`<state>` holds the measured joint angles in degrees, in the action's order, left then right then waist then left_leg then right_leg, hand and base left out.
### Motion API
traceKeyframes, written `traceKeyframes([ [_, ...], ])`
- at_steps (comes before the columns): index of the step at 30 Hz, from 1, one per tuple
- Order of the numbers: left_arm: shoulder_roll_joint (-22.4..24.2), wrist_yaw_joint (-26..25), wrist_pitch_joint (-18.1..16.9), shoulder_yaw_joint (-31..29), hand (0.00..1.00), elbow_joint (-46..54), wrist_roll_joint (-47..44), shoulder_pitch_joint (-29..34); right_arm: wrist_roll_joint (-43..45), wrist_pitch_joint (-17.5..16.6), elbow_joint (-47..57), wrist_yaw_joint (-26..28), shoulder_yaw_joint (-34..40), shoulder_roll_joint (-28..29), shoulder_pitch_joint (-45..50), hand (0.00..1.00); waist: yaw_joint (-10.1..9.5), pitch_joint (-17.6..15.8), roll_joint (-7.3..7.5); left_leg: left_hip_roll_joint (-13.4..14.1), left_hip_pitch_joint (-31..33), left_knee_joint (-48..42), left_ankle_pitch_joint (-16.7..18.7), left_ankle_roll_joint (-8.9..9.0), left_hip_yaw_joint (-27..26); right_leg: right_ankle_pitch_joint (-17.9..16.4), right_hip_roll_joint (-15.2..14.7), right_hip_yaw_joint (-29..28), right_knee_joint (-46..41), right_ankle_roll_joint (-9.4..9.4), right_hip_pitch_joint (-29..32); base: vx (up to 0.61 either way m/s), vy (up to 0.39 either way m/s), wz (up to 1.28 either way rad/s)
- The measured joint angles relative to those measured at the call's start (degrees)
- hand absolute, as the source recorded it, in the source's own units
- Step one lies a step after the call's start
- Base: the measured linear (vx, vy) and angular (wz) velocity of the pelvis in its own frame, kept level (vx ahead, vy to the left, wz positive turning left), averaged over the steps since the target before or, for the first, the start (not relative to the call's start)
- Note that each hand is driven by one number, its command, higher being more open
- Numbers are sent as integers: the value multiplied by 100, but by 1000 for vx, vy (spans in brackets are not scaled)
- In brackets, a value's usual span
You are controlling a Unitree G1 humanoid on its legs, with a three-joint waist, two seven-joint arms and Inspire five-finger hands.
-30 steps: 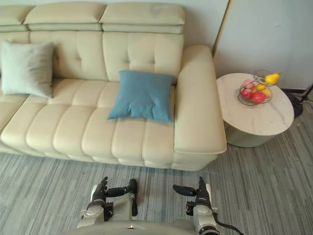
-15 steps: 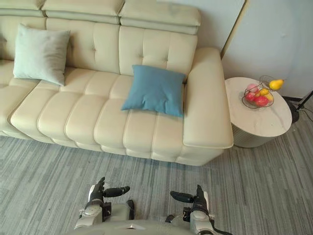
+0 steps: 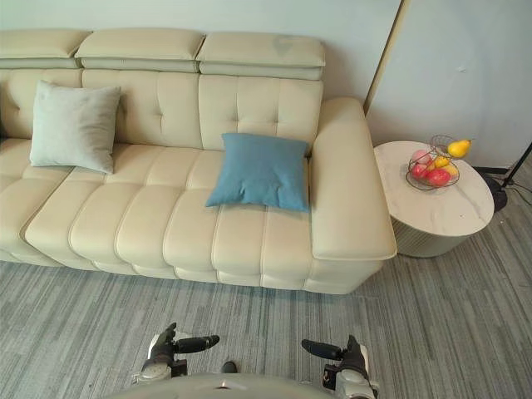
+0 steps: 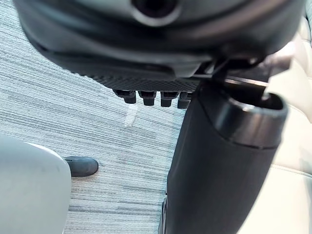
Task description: Pick up cushions and gather them together orderly.
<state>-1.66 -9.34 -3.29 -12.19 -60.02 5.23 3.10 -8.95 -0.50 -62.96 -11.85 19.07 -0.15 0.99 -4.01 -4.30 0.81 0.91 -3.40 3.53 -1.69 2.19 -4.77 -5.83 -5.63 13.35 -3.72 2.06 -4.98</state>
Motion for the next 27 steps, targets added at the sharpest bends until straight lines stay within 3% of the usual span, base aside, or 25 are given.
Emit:
traceKeyframes([
  [6, 43, 133, 11, -75, 100, 0, -110, 17, 47, 33, 24, 124, -7, 25, 154, 100, 10, 2, -28, 20, -92, 32, 1, 0, -79, -8, -4, -90, -85, -1, -13, -2, 0, -5],
  [10, 151, 261, 37, -499, 100, 12, -307, 40, 370, 76, 295, 260, -166, 28, 313, 100, 97, -116, -46, 94, -225, -119, 133, 6, -340, -101, -16, -343, -341, 53, 18, -37, -3, -34],
  [13, 215, 325, 69, -838, 100, 30, -474, 29, 569, 121, 467, 317, -292, 48, 336, 100, 115, -219, -7, 237, 222, -1320, 772, 54, -560, -227, 1, -728, -678, 71, 269, -68, -10, -60],
  [15, 279, 343, 90, -967, 100, 30, -555, -11, 679, 126, 483, 305, -283, -13, 330, 100, 147, -207, -89, 428, 682, -2172, 1317, 71, -283, -281, 200, -1146, -1004, 98, 702, -36, -4, -87],
  [19, 239, 339, 103, -1140, 100, 12, -577, -124, 679, 151, 523, 303, -308, 23, 258, 100, 153, -289, -25, 647, 756, -2536, 1607, 82, -942, -293, 420, -1838, -1369, 123, 1140, -33, 52, -102],
  [21, 186, 328, 129, -1131, 100, 4, -561, -119, 680, 166, 554, 296, -488, 16, 205, 100, 183, -301, 11, 813, 745, -2671, 1746, 67, -1553, -231, 553, -2316, -1551, 209, 1489, -18, 83, -137],
  [23, 192, 320, 141, -1114, 100, 6, -563, -132, 672, 161, 608, 297, -491, -3, 192, 100, 214, -327, -54, 969, 731, -2660, 1774, 48, -1928, -105, 528, -2134, -1511, 179, 1640, -9, 54, -115],
  [25, 166, 288, 145, -1052, 100, 5, -567, -134, 676, 172, 634, 289, -410, -10, 191, 100, 210, -343, -38, 1096, 469, -2538, 1761, 62, -2553, -123, -37, -554, -1615, 62, 1720, 52, 17, -124],
  [26, 166, 282, 149, -1050, 100, 2, -567, -127, 676, 170, 652, 289, -390, -11, 195, 100, 217, -353, -53, 1130, 409, -2521, 1755, 72, -2654, -132, -159, -256, -1627, 46, 1698, 80, -27, -111],
  [27, 150, 262, 154, -971, 100, -5, -567, -110, 671, 164, 708, 284, -327, -7, 224, 100, 221, -352, -63, 1185, 261, -2431, 1719, 136, -2894, -125, -459, 461, -1643, 12, 1642, 85, -74, -103],
])
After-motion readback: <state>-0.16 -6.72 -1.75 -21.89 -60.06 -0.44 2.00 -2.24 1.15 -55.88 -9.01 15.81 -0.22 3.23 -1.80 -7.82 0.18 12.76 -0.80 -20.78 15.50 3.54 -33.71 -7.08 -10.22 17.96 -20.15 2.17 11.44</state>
